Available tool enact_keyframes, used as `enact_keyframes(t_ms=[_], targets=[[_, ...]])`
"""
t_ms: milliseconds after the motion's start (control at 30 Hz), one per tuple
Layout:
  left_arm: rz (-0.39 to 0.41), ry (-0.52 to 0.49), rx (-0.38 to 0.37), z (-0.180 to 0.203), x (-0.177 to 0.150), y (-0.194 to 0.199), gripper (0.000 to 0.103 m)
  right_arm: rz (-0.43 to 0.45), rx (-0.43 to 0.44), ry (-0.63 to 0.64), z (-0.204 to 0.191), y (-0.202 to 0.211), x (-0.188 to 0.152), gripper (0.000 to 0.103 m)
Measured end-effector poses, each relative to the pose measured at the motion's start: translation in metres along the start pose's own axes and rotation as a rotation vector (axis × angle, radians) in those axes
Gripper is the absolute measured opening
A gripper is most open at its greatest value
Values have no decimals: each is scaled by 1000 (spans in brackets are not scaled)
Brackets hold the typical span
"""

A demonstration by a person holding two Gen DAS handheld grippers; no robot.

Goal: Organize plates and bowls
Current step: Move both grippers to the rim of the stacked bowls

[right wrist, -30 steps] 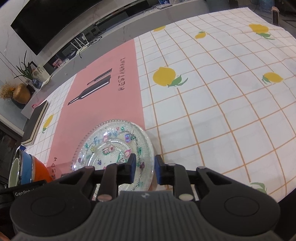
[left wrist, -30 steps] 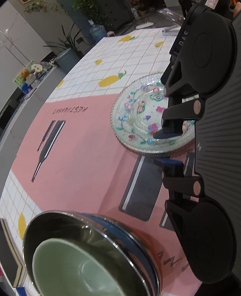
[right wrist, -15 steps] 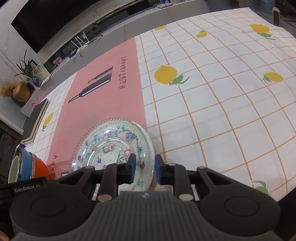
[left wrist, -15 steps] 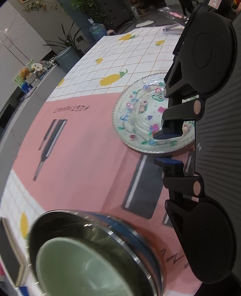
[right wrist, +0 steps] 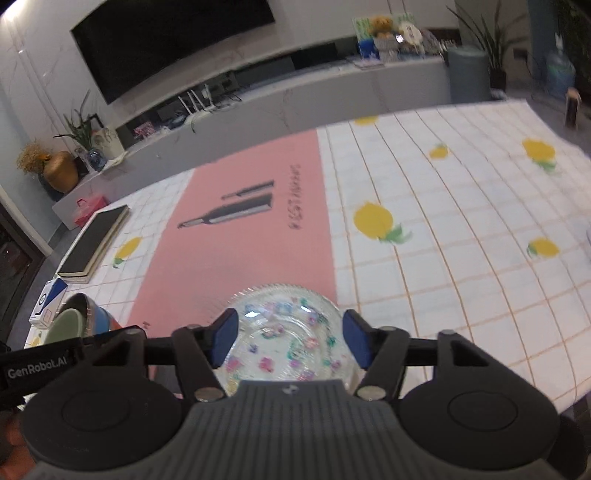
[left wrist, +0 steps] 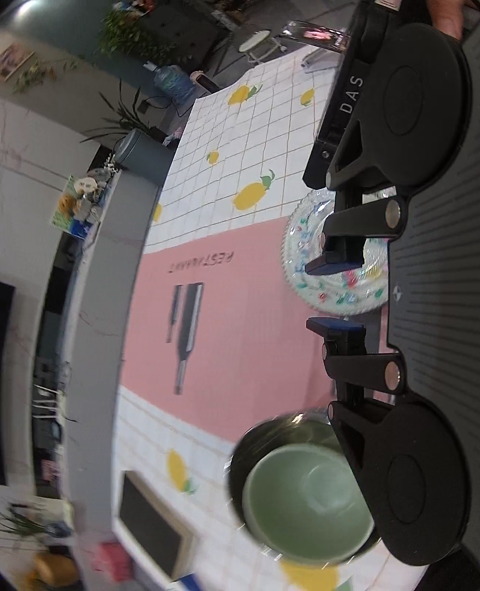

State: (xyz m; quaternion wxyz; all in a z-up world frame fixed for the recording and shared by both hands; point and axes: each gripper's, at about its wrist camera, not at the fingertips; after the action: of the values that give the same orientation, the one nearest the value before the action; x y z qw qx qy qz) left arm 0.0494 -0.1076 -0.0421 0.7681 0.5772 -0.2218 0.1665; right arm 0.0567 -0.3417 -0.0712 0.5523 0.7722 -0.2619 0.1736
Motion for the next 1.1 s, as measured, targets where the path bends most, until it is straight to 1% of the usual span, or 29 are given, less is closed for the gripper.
enact_keyframes(t_ms=[100,167,300,400,433,467,533,567,633,667,767,933,1100], targets=[[26,-18,14,-8,1,13,39,-15,49,1,-10,1,2,63],[42,-17,12,-17,2,22,47,-26,80,2,-17,1,3,63],[79,10,26,-38,7,39,52,-53,133,8,-35,-2,4,64],[112,36,47,-56,12,52,58,-65,162,15,-50,-5,5,67],[120,44,56,-62,13,56,61,-70,171,18,-55,-6,5,70],[125,51,66,-68,14,59,66,-78,181,20,-60,-8,5,70],[128,61,81,-80,17,64,70,-93,212,23,-70,-11,5,73],[129,67,88,-86,17,66,71,-100,227,22,-74,-13,6,74],[126,84,105,-98,17,69,74,-117,249,18,-83,-18,7,85],[123,95,112,-103,17,70,75,-127,255,17,-87,-21,7,87],[106,145,127,-122,15,69,75,-168,252,12,-98,-33,7,87],[72,207,124,-147,8,61,75,-252,235,-12,-111,-57,4,87],[26,293,87,-169,1,43,75,-311,228,-9,-122,-76,1,86]])
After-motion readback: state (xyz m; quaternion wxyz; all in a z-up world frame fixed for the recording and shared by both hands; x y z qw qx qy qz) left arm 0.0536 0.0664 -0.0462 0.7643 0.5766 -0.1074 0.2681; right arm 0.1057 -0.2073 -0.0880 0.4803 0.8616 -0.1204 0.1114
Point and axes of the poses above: each gripper's, at about its wrist camera, not at the fingertips, and y roughly against the way its jaws point, z to its right, x to its top, and after that the axes turned 8 degrees about -z, right-handed
